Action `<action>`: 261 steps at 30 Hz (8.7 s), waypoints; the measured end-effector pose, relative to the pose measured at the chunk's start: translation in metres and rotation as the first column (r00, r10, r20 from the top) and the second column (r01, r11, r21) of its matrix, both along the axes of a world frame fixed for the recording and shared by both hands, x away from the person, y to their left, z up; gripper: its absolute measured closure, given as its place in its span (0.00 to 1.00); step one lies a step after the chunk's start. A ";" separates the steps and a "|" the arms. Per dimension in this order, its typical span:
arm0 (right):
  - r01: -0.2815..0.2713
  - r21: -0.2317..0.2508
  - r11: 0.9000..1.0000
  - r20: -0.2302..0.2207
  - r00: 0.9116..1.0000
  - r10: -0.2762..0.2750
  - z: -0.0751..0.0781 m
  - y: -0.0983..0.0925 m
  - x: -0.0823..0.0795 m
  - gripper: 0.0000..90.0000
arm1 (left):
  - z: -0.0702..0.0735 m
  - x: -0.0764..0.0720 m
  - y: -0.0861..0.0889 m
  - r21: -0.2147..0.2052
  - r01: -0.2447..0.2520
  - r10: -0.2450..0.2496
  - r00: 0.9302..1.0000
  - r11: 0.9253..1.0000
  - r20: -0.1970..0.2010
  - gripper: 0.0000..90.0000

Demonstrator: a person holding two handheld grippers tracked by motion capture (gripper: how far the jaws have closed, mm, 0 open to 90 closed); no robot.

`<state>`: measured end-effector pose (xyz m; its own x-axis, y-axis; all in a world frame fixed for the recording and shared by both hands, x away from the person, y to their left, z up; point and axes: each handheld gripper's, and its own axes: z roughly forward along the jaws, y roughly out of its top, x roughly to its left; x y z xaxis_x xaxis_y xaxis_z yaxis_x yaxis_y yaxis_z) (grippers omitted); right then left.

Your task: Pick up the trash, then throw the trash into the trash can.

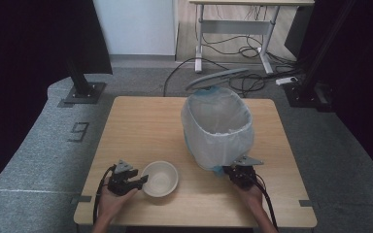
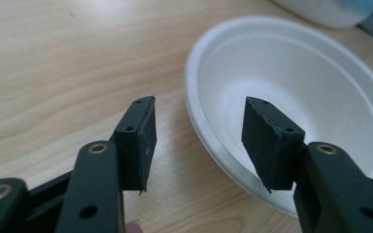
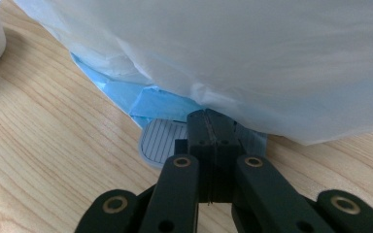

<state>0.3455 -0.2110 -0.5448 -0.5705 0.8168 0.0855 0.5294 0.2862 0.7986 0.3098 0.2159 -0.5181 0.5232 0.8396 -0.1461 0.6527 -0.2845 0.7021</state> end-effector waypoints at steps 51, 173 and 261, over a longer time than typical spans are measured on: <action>0.000 -0.001 1.000 0.001 1.000 0.000 0.000 0.000 0.000 0.99 | 0.027 -0.017 0.038 -0.309 -0.030 0.059 0.994 0.950 0.087 0.93; -0.006 0.033 0.999 -0.010 1.000 0.006 -0.002 -0.004 0.001 0.99 | 0.233 0.047 -0.076 -0.234 0.244 -0.150 0.922 0.941 0.358 0.93; -0.009 0.037 0.999 -0.009 1.000 0.009 -0.002 -0.005 0.001 0.99 | 0.240 0.079 -0.138 -0.219 0.288 -0.189 0.905 0.932 0.382 0.93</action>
